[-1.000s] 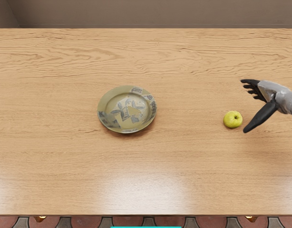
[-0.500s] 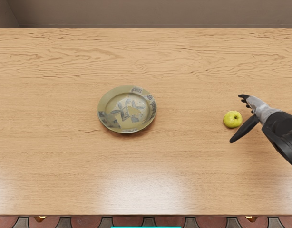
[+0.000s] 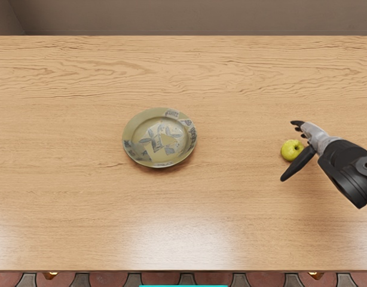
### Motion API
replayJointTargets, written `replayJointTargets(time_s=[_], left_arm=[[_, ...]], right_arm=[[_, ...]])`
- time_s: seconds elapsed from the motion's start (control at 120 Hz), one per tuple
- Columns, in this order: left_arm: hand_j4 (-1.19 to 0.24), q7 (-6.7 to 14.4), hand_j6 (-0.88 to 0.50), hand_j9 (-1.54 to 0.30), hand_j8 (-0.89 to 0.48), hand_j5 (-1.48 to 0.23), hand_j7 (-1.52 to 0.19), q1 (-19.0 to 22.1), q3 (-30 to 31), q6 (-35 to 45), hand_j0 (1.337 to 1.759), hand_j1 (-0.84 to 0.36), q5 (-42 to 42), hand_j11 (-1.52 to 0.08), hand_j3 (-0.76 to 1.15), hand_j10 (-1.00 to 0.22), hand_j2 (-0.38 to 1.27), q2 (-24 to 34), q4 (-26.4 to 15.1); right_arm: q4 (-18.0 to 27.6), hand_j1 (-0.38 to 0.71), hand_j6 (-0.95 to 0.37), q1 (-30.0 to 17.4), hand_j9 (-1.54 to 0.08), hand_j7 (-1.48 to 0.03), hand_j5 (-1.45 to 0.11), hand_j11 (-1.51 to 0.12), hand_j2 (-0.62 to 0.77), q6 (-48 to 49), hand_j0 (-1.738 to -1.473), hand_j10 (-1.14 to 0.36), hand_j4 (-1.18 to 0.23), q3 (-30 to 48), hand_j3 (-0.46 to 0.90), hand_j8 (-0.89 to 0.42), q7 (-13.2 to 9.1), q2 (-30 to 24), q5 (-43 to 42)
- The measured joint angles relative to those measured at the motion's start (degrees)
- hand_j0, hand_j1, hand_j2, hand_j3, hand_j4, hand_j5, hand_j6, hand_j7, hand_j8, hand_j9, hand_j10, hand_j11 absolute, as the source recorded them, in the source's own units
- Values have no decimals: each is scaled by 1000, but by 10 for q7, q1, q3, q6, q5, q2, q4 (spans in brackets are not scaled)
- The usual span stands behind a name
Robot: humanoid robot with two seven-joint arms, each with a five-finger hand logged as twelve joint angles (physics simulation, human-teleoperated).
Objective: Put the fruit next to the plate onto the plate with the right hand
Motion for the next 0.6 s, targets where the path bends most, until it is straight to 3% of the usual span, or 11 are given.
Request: replayJointTargets(time_s=[0.6], left_arm=[[-234, 0, -234, -304, -234, -304, -304, 0, 0, 0, 1658, 69, 0, -304, 0, -234, 47, 0, 0]], right_arm=[[-1, -293, -51, 20, -63, -63, -63, -63, -8, 0, -1658, -50, -50, -1, 0, -51, 0, 1, 20]])
